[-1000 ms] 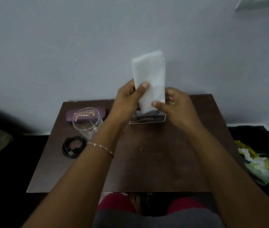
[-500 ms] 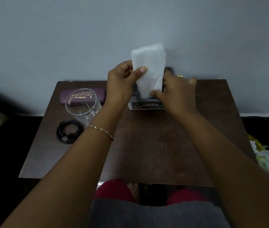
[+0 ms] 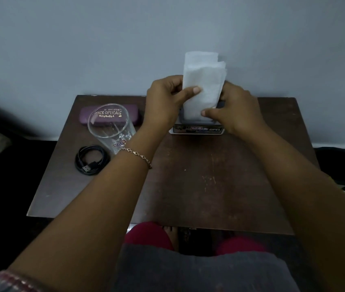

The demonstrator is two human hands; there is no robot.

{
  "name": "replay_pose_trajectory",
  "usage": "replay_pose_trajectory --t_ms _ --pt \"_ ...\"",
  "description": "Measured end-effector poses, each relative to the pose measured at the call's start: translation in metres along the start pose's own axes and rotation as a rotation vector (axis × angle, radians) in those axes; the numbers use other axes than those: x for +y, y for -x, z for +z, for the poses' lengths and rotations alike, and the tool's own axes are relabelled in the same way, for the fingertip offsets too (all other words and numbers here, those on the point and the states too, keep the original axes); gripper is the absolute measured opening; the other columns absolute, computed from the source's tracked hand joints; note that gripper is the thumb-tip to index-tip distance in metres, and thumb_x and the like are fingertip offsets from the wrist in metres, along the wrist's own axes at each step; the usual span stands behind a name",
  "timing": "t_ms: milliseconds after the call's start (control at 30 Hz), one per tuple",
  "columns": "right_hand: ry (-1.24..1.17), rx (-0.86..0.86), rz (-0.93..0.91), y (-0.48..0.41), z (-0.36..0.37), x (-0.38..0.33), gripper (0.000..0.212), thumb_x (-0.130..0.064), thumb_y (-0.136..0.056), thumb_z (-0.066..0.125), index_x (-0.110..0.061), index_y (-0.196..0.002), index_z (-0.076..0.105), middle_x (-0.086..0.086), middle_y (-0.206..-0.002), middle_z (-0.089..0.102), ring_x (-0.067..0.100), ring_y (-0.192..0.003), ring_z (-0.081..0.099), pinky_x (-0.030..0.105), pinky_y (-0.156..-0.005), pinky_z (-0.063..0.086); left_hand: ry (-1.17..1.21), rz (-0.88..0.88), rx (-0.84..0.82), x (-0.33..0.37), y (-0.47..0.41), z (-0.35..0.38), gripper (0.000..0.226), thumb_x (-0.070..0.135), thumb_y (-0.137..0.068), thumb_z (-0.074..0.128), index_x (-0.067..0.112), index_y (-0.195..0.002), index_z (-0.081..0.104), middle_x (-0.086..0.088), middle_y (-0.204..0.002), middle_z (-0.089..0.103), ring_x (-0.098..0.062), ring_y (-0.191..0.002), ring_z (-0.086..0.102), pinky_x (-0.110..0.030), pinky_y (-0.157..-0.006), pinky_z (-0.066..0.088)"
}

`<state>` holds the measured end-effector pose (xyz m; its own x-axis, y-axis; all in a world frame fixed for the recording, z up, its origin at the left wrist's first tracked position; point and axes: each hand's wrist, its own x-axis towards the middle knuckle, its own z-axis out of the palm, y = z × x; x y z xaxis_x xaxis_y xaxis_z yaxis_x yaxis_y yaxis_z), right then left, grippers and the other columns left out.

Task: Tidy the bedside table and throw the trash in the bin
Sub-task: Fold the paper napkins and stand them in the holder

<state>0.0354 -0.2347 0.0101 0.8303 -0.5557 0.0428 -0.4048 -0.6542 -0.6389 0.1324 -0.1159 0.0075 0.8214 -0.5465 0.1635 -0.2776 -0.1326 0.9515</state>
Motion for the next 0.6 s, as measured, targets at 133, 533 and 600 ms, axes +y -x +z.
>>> replay_pose_trajectory --t_ms 133,533,600 --pt "-0.187 0.016 0.021 -0.002 -0.005 -0.003 0.053 -0.028 -0.074 0.076 -0.022 -0.123 0.056 -0.001 -0.119 0.066 0.015 -0.104 0.062 0.036 -0.09 0.05 0.024 0.006 0.104 -0.002 0.002 -0.003 0.024 0.022 -0.076 0.074 0.011 -0.097 0.074 -0.002 -0.091 0.074 -0.017 -0.09 0.071 -0.037 -0.082 0.057" --pt "-0.144 0.012 -0.016 -0.01 -0.008 0.002 0.036 -0.028 -0.078 0.072 -0.02 -0.112 0.064 0.0 -0.113 0.069 0.014 -0.102 0.064 0.041 -0.089 0.051 -0.043 -0.024 0.157 -0.009 0.006 0.001 0.019 0.02 -0.079 0.073 0.007 -0.092 0.075 0.001 -0.086 0.072 -0.006 -0.081 0.065 -0.013 -0.07 0.05" --pt "-0.146 0.0 -0.013 -0.009 -0.006 0.003 0.037 -0.027 -0.078 0.072 -0.02 -0.114 0.064 0.001 -0.114 0.069 0.014 -0.102 0.064 0.04 -0.09 0.052 -0.081 -0.037 0.149 -0.009 0.006 0.002 0.02 0.022 -0.079 0.073 0.006 -0.091 0.075 0.002 -0.084 0.072 -0.003 -0.078 0.063 -0.012 -0.069 0.049"
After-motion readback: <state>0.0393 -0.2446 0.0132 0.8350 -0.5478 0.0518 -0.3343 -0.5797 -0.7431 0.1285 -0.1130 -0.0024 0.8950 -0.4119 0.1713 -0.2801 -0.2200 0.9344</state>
